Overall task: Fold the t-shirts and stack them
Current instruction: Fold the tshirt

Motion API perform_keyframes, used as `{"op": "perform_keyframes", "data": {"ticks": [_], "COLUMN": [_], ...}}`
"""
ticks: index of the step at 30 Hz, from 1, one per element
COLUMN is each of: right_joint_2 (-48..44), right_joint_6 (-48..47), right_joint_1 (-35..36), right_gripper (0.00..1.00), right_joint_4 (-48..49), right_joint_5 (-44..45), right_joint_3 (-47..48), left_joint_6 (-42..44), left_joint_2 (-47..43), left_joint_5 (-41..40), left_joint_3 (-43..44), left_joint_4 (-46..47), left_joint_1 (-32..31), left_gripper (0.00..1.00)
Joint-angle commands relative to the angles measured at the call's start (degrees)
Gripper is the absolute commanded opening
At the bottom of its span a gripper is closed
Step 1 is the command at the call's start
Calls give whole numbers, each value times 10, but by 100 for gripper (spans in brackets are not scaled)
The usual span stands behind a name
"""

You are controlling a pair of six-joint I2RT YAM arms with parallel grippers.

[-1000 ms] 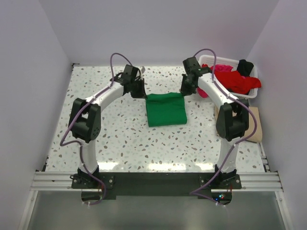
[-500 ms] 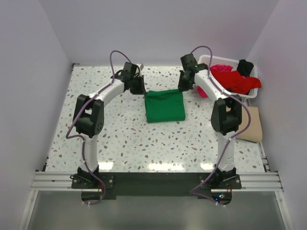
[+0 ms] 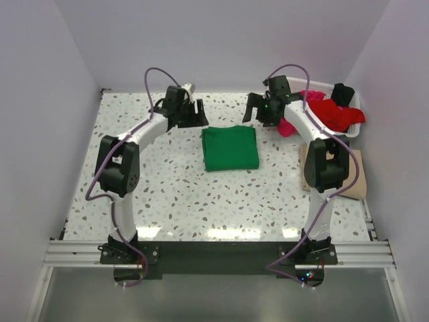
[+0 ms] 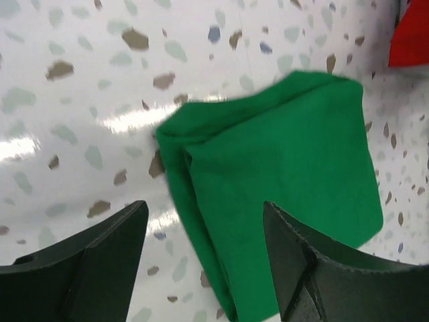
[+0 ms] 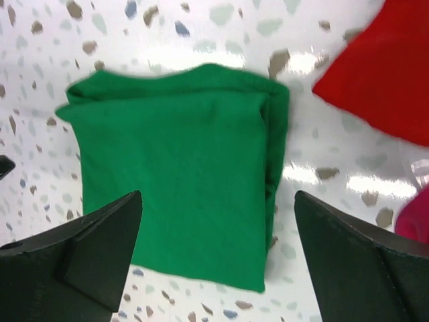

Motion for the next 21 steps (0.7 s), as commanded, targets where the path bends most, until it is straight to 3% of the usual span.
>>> {"op": "perform_keyframes", "data": {"ticks": [1, 7, 10, 21], "right_joint_2": [-69, -101, -93, -42], "right_joint_6": [-26, -36, -42, -45], "right_joint_1": [-21, -44, -46, -47], "right_gripper": [99, 99, 99, 98], "right_joint_4": [68, 113, 106, 117], "right_joint_5": [-78, -136, -154, -161], "right_joint_3": [-90, -187, -193, -202], "left_joint_6": [-14, -35, -45, -27], "left_joint_2": [-47, -61, -51, 17], "left_joint_5": [71, 105, 107, 122], "left_joint_3": [-96, -171, -178, -130], "left_joint_4": [67, 113, 120, 108], "left_joint_1": [2, -4, -7, -8], "left_gripper": [74, 74, 74, 71]}}
